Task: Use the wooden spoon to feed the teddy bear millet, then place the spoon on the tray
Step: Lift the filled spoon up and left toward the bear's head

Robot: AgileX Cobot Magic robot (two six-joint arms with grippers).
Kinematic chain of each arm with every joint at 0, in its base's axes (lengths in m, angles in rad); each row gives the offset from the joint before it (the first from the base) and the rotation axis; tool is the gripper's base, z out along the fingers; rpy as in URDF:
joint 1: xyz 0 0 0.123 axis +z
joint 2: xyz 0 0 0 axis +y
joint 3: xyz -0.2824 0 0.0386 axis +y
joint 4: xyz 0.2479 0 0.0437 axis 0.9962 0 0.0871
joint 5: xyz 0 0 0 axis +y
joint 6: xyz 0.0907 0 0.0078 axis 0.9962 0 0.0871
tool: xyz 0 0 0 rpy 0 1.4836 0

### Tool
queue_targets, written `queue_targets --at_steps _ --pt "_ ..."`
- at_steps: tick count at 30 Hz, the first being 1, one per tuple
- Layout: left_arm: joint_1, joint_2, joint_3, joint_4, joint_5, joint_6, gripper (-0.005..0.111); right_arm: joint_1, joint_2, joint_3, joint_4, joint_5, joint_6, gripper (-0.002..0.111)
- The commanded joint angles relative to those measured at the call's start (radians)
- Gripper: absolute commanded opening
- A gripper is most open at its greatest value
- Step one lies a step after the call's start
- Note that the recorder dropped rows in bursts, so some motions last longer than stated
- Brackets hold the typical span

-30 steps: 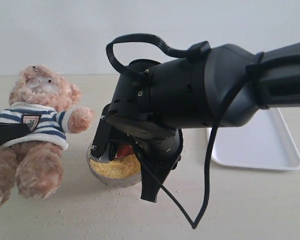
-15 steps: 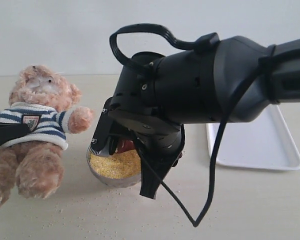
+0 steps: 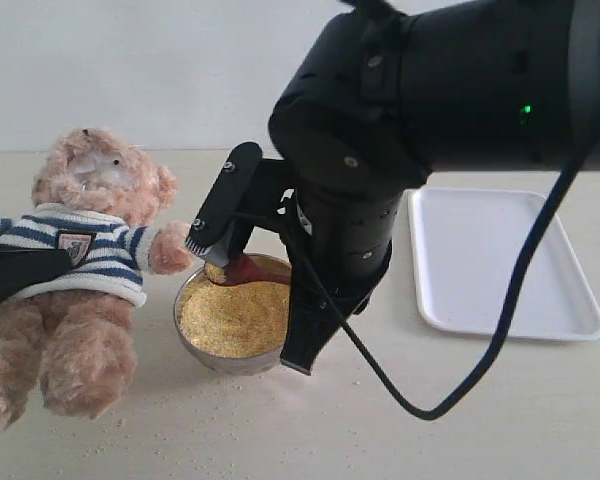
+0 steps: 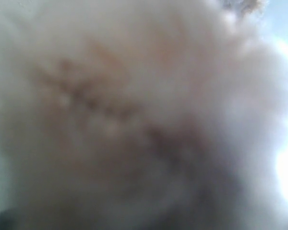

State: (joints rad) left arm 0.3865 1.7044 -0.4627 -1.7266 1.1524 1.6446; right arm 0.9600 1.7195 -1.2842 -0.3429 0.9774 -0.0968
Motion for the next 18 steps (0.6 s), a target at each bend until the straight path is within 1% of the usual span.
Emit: queue_targets --at_steps 1,11,14,18 --pt "-0.012 -0.003 0.001 -0.018 0.033 0.023 0.005 -0.057 -0.013 -0.006 0.106 0.011 -0.044 0.0" --pt "-0.012 -0.003 0.001 -0.018 0.033 0.03 0.005 -0.073 -0.013 -0.006 0.122 0.042 -0.087 0.0" --pt "-0.012 -0.003 0.001 -0.018 0.033 0.052 0.005 -0.076 -0.013 -0.006 0.096 0.04 -0.103 0.0" --pt "-0.012 -0.003 0.001 -0.018 0.033 0.055 0.005 -0.129 -0.013 -0.008 0.099 0.04 -0.115 0.0"
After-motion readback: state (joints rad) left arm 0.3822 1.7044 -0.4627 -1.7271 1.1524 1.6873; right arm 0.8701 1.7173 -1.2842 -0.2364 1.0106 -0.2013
